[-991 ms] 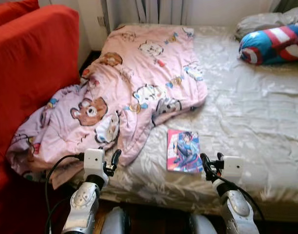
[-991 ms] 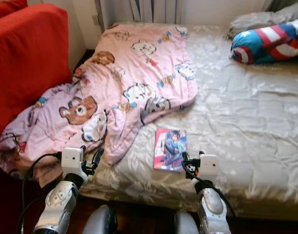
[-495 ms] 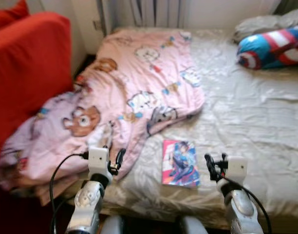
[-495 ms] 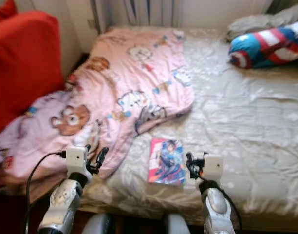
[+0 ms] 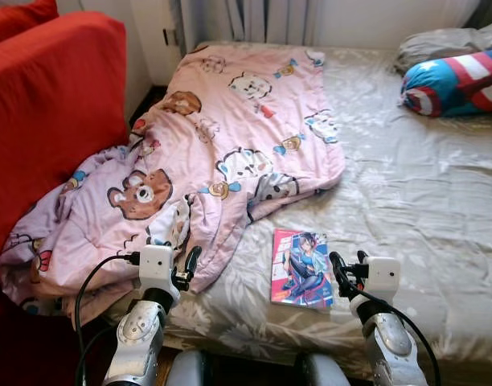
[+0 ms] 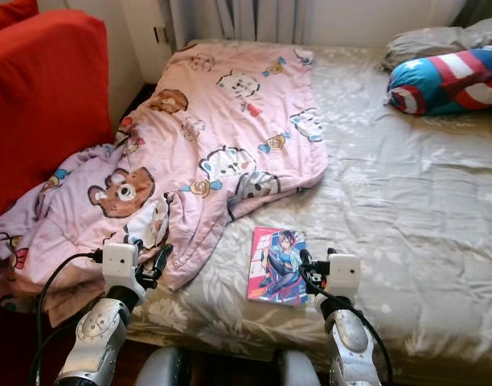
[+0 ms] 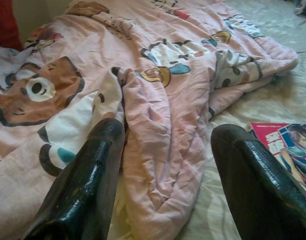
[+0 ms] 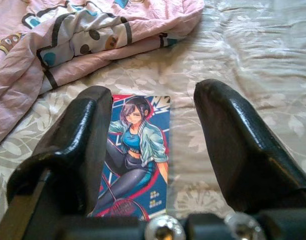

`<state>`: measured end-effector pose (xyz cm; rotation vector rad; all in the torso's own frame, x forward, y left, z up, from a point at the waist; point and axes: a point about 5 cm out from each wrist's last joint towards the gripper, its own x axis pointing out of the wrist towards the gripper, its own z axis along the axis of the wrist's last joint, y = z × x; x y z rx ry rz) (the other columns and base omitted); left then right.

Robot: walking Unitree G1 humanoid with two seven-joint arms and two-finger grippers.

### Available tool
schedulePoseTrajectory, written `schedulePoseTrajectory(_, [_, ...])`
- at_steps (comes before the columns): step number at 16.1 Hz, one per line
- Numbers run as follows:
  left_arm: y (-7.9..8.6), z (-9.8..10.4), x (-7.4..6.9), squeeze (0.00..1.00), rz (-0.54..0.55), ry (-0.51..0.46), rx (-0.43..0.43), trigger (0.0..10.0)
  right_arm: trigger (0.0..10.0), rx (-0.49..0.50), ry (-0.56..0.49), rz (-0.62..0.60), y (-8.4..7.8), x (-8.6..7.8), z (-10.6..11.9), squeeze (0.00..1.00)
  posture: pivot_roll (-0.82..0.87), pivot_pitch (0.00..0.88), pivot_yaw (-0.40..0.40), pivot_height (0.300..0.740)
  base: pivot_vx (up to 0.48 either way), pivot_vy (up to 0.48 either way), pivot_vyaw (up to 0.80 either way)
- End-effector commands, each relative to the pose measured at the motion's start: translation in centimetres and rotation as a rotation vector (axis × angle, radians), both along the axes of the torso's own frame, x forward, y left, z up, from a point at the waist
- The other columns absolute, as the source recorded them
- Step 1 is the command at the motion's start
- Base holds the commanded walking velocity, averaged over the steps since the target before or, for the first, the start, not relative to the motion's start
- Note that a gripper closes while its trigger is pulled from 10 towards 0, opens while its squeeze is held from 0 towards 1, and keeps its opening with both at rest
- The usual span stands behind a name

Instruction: Clean up the room

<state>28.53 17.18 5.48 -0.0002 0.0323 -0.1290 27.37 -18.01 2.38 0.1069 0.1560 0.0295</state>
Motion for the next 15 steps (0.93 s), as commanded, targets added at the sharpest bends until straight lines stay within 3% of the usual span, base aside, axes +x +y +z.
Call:
schedulePoseTrajectory(1, [0.12,-0.02,-0.12,0.00,0.004,-0.002,-0.008,10.0,10.0,0.001,-0.010,0.000,0.03,-0.15,0.11,0.00,-0.01,0.129,0.002,0.634,0.000,0.000,0.00])
schedulePoseTrajectory(10, [0.11,0.12,-0.08,0.00,0.007,-0.010,-0.008,10.0,10.0,-0.037,0.054,0.008,0.28,-0.13,-0.49,0.00,-0.01,0.130,0.002,0.624,0.000,0.000,0.00])
schedulePoseTrajectory(15, [0.11,0.04,-0.20,0.00,0.007,-0.006,-0.006,10.0,10.0,-0.028,0.037,0.008,0.30,-0.27,-0.41,0.00,-0.01,0.133,0.002,0.610,0.000,0.000,0.00])
